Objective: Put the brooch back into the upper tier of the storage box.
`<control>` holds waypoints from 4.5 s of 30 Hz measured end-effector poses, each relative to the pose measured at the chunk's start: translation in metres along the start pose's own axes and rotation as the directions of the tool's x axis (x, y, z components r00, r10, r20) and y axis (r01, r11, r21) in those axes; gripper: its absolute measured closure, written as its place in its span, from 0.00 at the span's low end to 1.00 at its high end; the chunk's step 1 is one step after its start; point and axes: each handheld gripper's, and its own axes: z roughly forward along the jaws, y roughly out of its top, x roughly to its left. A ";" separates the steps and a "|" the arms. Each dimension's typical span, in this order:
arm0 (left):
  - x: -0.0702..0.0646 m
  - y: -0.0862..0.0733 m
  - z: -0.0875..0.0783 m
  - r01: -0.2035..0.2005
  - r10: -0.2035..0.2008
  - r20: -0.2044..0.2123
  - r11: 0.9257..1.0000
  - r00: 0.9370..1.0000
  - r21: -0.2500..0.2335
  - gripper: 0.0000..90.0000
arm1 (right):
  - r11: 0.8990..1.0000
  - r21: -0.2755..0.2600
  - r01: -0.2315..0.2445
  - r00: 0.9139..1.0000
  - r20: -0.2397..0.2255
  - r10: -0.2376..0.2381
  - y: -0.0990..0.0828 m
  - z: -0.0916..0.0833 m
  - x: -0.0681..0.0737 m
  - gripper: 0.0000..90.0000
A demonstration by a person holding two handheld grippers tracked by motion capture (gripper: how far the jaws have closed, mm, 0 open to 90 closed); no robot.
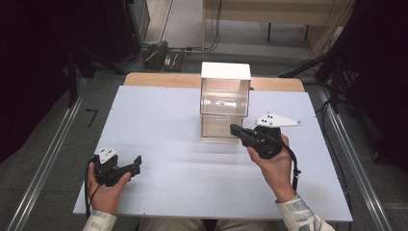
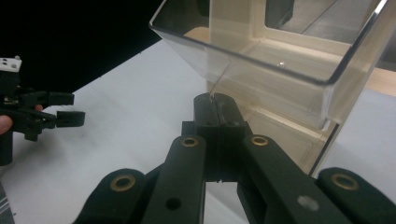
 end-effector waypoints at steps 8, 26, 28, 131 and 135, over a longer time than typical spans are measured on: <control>0.000 0.000 0.001 -0.001 0.001 0.001 1.000 1.000 0.003 0.10 | 1.000 -0.012 0.009 1.000 -0.012 -0.009 0.007 -0.002 0.001 0.97; 0.001 0.000 -0.002 0.010 -0.010 0.004 1.000 1.000 -0.010 0.10 | 0.999 -0.036 0.019 1.000 -0.023 -0.020 0.019 0.000 0.005 0.97; 0.001 0.000 -0.002 0.010 -0.010 0.004 1.000 1.000 -0.010 0.10 | 0.999 -0.031 0.017 1.000 -0.025 -0.018 0.020 0.001 0.005 0.97; 0.002 0.001 -0.007 0.010 -0.010 0.003 1.000 1.000 -0.025 0.10 | 0.988 -0.124 0.090 0.996 0.010 -0.090 0.032 -0.020 0.006 0.29; 0.002 0.001 -0.008 0.009 -0.009 0.002 1.000 1.000 -0.028 0.10 | 0.987 -0.140 0.081 0.997 0.031 -0.078 0.026 -0.031 0.003 0.26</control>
